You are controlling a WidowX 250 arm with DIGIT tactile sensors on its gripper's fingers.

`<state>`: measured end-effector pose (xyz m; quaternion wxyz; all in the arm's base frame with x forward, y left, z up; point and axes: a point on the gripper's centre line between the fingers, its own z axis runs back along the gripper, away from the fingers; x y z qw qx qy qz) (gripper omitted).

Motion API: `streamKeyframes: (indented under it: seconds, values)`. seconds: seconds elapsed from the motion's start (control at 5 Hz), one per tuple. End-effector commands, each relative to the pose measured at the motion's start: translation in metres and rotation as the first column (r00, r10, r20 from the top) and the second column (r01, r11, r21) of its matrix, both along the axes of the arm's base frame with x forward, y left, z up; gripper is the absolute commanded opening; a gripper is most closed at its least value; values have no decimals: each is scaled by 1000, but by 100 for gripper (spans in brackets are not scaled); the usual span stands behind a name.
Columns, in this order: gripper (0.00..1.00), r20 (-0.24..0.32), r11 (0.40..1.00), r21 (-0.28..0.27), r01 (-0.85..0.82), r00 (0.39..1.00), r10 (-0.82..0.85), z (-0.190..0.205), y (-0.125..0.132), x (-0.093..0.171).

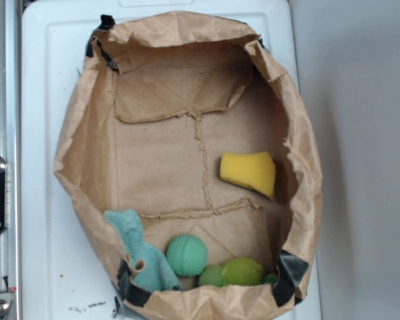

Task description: Grab the blue cloth.

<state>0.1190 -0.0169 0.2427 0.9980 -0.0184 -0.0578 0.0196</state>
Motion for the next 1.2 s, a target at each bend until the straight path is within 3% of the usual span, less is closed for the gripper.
streamKeyframes:
  seconds: [0.0, 0.2, 0.4, 0.8, 1.0]
  values:
    - [100, 0, 1000, 0, 0, 1000, 0, 0, 0, 0]
    - [100, 36, 996, -6, -86, 996, 86, -10, 0, 50]
    - [100, 64, 989, -18, -145, 987, 146, -19, 10, 82]
    - [100, 127, 958, -68, -278, 950, 284, -43, 36, 125]
    - [100, 107, 905, -118, -408, 901, 420, -62, 46, 141]
